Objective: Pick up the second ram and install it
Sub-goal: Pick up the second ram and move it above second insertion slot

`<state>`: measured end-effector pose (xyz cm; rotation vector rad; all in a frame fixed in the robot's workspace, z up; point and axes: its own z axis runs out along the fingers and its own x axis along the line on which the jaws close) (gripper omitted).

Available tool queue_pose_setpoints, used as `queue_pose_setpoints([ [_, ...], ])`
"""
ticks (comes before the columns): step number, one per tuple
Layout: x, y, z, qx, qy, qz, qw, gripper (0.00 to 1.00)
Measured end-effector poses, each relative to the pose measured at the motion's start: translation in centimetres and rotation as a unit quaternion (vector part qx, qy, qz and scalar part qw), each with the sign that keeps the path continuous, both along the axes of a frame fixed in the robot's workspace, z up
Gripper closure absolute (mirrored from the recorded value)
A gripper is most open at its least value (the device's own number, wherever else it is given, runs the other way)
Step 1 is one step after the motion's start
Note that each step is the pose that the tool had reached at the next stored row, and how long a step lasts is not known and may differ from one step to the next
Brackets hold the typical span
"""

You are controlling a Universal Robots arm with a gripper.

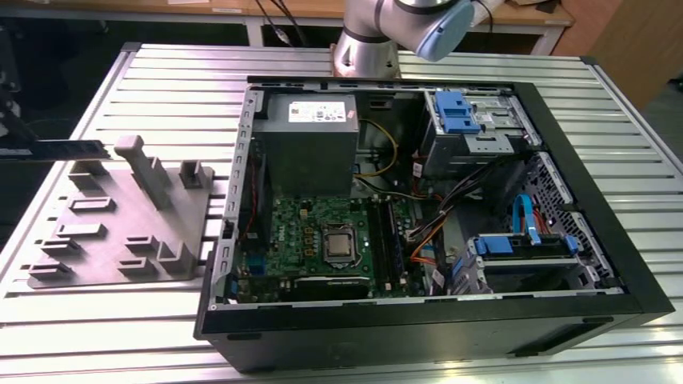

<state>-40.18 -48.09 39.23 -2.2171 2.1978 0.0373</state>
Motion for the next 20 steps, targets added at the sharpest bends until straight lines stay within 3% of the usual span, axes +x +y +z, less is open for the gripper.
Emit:
queue_pose_setpoints([
  [20,8.9,0.00,-0.02,-0.0001,0.0001,0.000,1.0000,0.89],
])
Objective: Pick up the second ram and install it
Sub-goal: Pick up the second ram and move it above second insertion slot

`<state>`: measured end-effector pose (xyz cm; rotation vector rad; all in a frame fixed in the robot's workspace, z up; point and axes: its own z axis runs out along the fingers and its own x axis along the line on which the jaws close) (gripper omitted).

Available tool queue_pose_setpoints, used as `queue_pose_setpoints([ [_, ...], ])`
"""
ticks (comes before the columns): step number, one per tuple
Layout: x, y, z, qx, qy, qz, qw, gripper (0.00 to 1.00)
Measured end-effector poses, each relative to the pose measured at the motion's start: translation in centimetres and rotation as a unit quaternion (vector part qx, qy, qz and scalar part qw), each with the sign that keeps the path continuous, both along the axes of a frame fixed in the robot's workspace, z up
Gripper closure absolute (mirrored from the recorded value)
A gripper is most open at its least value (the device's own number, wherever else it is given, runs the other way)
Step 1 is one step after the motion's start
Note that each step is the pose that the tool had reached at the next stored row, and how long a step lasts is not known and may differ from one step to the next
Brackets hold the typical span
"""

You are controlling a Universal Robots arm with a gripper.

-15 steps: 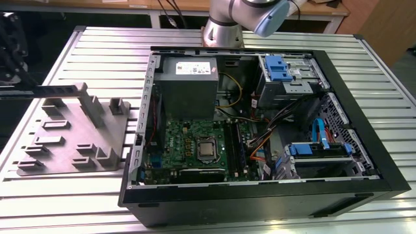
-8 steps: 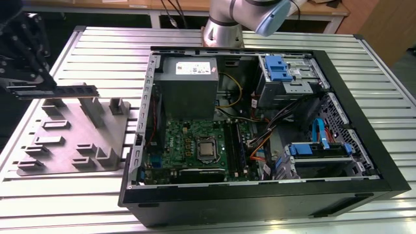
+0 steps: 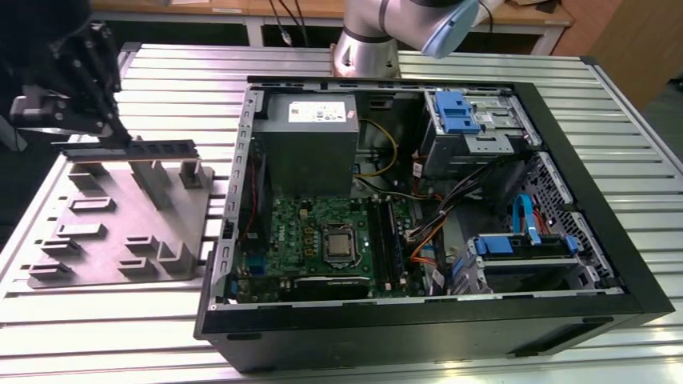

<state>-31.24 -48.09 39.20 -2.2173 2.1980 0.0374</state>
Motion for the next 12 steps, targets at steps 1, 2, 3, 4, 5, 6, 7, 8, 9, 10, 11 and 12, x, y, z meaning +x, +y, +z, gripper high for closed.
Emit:
queue_pose_setpoints([
  [1,0.4,0.00,-0.01,0.0000,0.0000,0.000,1.0000,0.89],
  [2,0.9,0.00,-0.02,0.0001,0.0000,0.000,1.0000,0.89],
  [3,1.4,0.00,-0.03,0.0000,0.0001,0.000,1.0000,0.89],
  [4,1.8,0.00,-0.04,0.0001,0.0002,0.000,1.0000,0.89],
  [5,2.3,0.00,-0.04,0.0000,0.0003,0.000,1.0000,0.89],
  [6,2.7,0.00,-0.05,0.0000,0.0003,0.000,1.0000,0.89],
  [7,3.2,0.00,-0.06,0.0001,0.0004,0.000,1.0000,0.89],
  [8,3.6,0.00,-0.07,0.0001,0.0004,0.000,1.0000,0.89],
  [9,4.1,0.00,-0.08,0.0001,0.0005,0.000,1.0000,0.89],
  [10,4.6,0.00,-0.08,0.0000,0.0006,0.000,1.0000,0.89],
  [11,5.0,0.00,-0.09,0.0000,0.0007,0.000,1.0000,0.89],
  [12,5.5,0.00,-0.11,0.0001,0.0007,0.000,1.0000,0.89],
])
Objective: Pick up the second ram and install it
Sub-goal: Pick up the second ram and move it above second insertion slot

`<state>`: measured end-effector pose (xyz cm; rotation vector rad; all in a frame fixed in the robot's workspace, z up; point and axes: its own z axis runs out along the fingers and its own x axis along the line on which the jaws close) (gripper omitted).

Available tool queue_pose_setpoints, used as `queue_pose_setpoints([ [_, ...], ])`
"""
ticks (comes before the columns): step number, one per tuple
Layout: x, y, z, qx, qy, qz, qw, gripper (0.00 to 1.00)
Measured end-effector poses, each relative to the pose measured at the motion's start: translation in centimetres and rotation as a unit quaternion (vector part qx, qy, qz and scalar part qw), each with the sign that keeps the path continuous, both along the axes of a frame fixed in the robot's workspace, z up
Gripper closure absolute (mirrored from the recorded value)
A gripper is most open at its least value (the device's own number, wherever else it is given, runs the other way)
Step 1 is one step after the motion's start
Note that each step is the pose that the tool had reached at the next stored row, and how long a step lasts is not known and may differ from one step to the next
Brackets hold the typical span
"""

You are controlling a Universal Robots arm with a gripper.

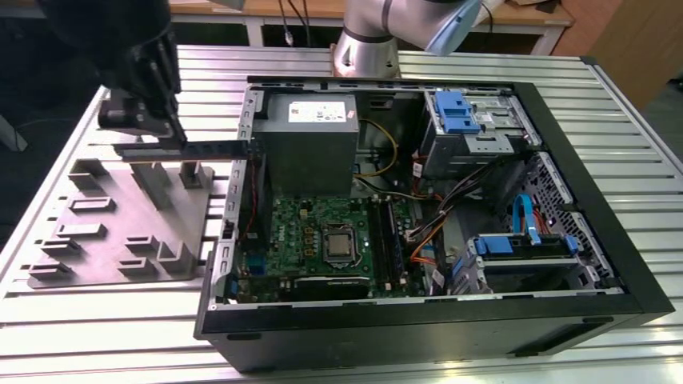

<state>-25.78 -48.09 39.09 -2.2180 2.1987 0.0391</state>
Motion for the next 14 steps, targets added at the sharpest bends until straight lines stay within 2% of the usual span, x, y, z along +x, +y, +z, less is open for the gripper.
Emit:
queue_pose_setpoints([
  [14,6.4,0.00,-0.10,0.0000,0.0009,0.000,1.0000,0.89],
])
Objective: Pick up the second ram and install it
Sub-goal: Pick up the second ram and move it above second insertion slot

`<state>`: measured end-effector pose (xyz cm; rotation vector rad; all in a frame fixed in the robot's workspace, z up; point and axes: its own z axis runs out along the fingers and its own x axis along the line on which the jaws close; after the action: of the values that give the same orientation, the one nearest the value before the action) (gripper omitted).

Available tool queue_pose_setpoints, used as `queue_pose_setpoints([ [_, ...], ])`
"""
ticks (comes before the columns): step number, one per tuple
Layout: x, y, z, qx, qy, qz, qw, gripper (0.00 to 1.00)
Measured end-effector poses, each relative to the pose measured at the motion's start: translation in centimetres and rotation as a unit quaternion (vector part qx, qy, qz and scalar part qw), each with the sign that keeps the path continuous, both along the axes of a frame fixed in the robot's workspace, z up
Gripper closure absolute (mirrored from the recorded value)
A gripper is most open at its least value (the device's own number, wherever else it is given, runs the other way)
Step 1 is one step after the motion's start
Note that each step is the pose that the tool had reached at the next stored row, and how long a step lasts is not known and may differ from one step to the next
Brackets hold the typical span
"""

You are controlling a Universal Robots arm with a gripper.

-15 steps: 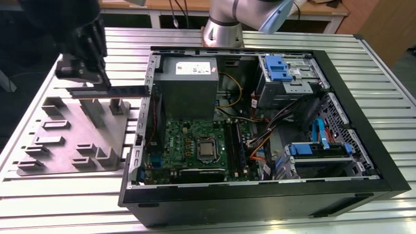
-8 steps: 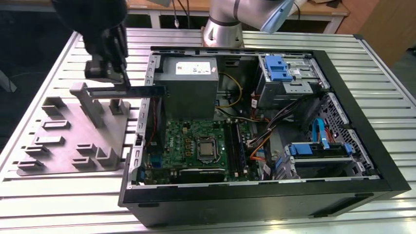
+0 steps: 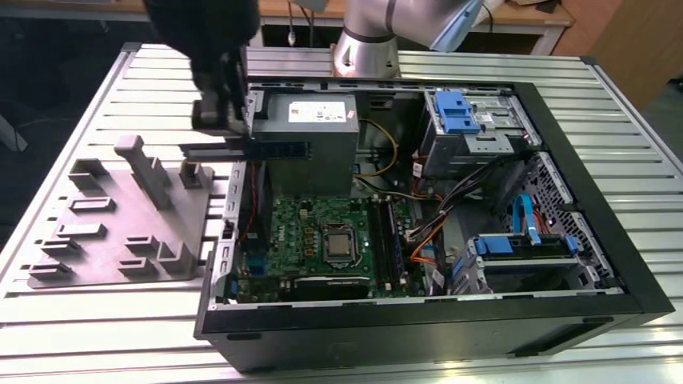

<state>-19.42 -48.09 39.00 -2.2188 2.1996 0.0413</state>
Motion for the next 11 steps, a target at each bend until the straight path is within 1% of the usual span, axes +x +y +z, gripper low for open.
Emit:
queue_pose_setpoints([
  [11,5.0,0.00,-0.06,-0.0001,0.0007,0.000,1.0000,0.89],
])
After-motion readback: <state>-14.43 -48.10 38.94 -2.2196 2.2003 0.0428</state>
